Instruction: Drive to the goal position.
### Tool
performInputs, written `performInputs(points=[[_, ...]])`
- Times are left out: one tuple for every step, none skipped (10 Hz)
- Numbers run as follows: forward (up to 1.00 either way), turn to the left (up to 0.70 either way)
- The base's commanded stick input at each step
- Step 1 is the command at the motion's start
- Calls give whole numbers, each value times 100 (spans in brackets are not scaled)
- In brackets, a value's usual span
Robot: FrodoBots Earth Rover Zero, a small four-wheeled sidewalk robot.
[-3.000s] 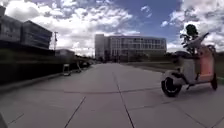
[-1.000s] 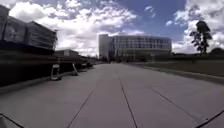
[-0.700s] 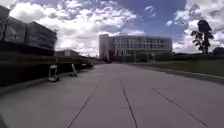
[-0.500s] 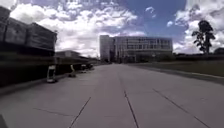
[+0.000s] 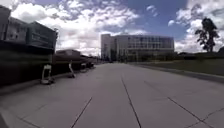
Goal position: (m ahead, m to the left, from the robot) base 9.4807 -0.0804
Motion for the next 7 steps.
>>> performInputs(points=[[70,0],[70,0],[70,0],[70,0],[70,0],[70,0],[70,0]])
